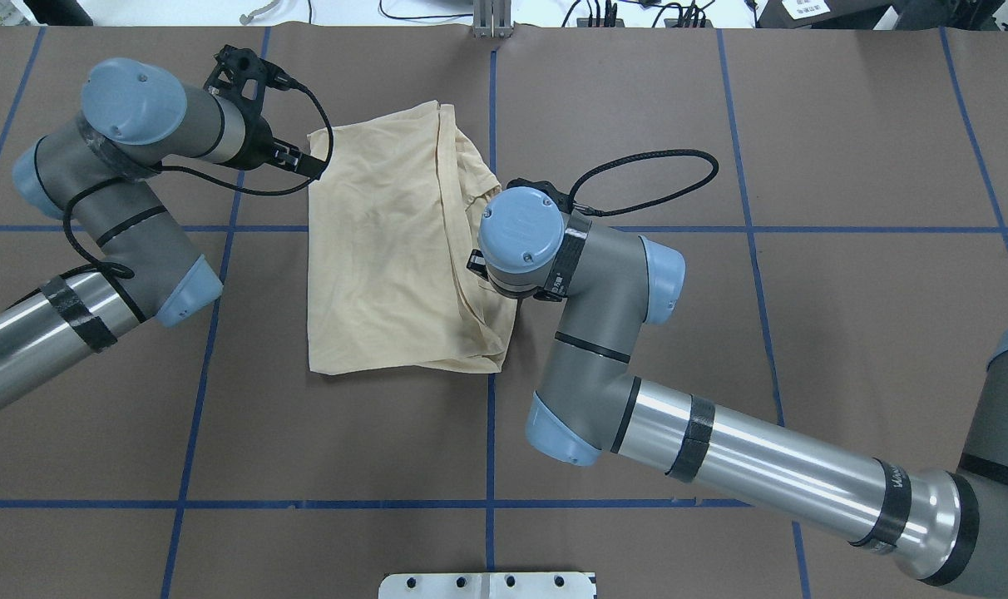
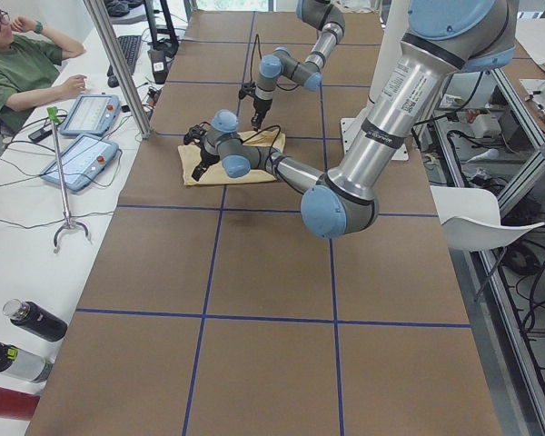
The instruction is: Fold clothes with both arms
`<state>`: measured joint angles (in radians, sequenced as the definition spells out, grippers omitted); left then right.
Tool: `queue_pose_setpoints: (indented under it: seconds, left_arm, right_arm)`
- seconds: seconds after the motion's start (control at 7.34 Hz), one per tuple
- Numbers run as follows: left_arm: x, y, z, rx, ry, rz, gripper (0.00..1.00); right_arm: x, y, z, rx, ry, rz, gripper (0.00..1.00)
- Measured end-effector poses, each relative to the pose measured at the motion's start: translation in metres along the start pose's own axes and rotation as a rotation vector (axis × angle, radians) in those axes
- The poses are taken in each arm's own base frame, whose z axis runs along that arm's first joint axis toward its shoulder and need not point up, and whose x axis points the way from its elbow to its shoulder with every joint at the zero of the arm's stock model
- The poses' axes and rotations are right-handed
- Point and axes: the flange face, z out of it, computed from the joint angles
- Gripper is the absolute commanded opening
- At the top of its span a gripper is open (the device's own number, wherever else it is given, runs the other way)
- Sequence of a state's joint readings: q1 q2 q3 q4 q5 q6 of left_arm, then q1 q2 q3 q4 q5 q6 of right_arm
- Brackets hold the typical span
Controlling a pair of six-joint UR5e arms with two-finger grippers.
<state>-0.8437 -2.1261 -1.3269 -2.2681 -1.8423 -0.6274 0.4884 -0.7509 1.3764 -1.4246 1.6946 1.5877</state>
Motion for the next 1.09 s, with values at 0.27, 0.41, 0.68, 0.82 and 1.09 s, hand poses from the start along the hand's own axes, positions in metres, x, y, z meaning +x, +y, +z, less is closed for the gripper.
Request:
queue_pose_setpoints:
  seconds: [0.27,0.41,0.68,0.82,1.09]
  left_arm:
    - [0.0003,-0.0003,-0.0005,0.001,0.001,-0.001,1.00]
    - [0.0000,-0.0006,-0.0007,0.002,0.001,-0.001,1.00]
    - [-0.0003,-0.0008,-0.0010,0.003,0.000,-0.001,1.00]
    - [-0.0002,-0.0008,-0.0010,0.002,0.001,0.000,1.00]
    - [0.0002,-0.0005,-0.0008,0.002,0.001,0.000,1.00]
  right_arm:
    - [0.0002,0.0041,-0.0006,-0.002,0.003,-0.004,0.32]
    - [0.0000,0.0044,-0.0008,-0.002,0.003,-0.004,0.32]
    - [0.0017,0.0061,0.0019,-0.003,0.007,-0.008,0.32]
    - [0.0037,0.0084,0.0049,-0.005,0.012,-0.010,0.32]
    - [0.0051,0.0124,0.0077,-0.008,0.015,-0.014,0.23]
